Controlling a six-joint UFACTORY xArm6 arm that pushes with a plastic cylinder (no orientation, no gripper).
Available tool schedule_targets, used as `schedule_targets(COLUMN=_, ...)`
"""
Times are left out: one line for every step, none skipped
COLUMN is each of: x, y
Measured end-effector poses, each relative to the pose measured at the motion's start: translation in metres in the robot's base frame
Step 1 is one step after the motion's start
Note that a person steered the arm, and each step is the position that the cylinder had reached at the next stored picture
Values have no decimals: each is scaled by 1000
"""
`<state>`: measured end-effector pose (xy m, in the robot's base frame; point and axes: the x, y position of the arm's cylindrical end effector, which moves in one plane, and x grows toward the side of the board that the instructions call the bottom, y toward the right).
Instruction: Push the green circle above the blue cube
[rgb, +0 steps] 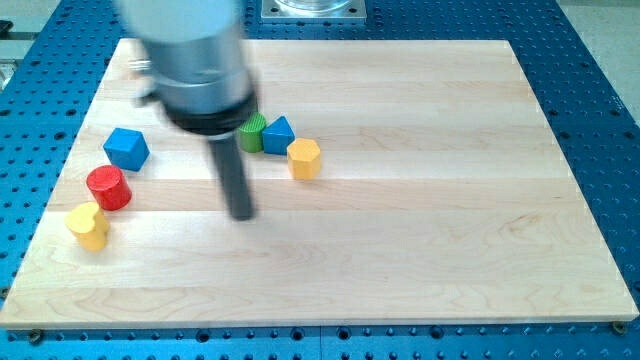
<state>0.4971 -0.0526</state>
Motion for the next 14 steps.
schedule_targets(x=-16, y=44)
schedule_targets(x=-42, y=42)
schedule_targets(x=-86, y=24)
schedule_targets(x=-112, y=9)
schedule_targets(x=-121, y=-43)
schedule_targets(x=-113, y=-41)
schedule_targets(x=-107, y=-77)
schedule_targets(x=-72, y=-75)
schedule_targets(x=-60, y=-80)
schedule_targets(x=-23, y=-83)
schedule_targets(x=-35, y=-137)
schedule_targets(x=-65, y=-127)
schedule_targets(x=-40, y=-96)
schedule_targets(x=-47, y=-69)
